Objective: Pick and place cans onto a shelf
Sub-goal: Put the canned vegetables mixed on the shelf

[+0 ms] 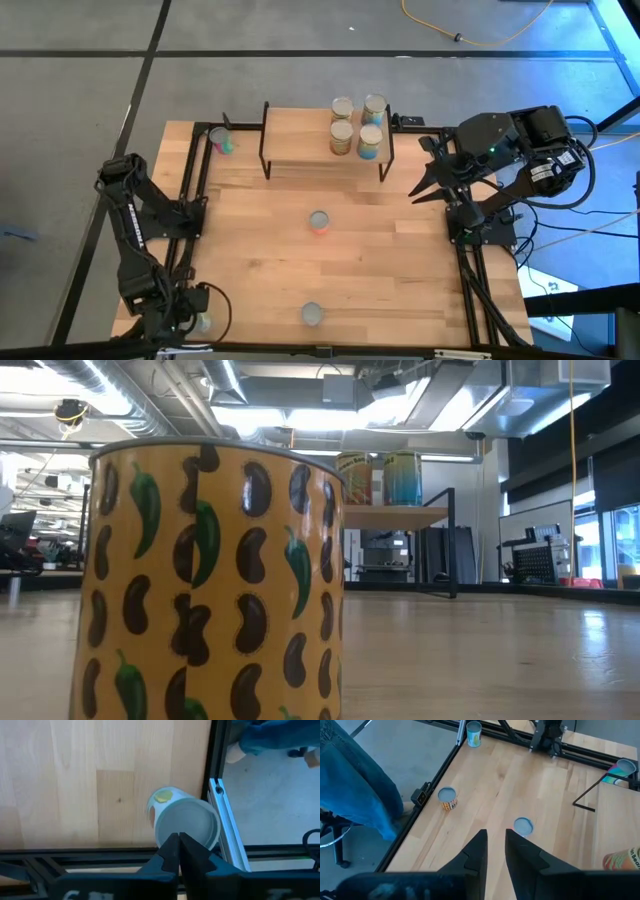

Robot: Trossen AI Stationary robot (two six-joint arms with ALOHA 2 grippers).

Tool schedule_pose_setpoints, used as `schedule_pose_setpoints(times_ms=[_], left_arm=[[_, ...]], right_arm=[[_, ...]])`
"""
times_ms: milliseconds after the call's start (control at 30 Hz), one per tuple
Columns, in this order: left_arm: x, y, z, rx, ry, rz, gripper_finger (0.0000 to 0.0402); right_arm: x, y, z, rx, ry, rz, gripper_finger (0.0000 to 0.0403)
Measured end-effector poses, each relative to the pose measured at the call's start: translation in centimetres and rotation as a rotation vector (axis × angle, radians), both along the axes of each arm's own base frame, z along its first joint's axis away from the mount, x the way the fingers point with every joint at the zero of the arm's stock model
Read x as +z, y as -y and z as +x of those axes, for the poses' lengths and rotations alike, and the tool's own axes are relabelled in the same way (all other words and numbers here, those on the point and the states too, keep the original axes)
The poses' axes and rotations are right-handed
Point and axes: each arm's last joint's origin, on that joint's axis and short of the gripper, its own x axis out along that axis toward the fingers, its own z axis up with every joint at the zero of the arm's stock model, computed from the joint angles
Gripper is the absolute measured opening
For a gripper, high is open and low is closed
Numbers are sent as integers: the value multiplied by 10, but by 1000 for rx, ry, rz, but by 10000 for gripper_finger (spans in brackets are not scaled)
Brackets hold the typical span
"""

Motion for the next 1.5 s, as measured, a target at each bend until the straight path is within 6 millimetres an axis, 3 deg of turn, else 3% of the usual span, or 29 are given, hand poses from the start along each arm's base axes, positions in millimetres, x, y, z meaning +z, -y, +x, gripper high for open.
schedule_pose_setpoints(times_ms=[300,600,1000,1500], left_arm=[[-1,-3,-1,139,-52,18,32],[-5,-1,-1,136,-45,42,59],[-28,13,-1,108,-60,127,60],[-30,14,0,96,-49,131,55]], right_arm=[[0,0,0,-3,0,3,69],[0,0,0,-3,-1,3,69],[0,0,0,-3,-1,3,69],[0,0,0,-1,0,1,69]])
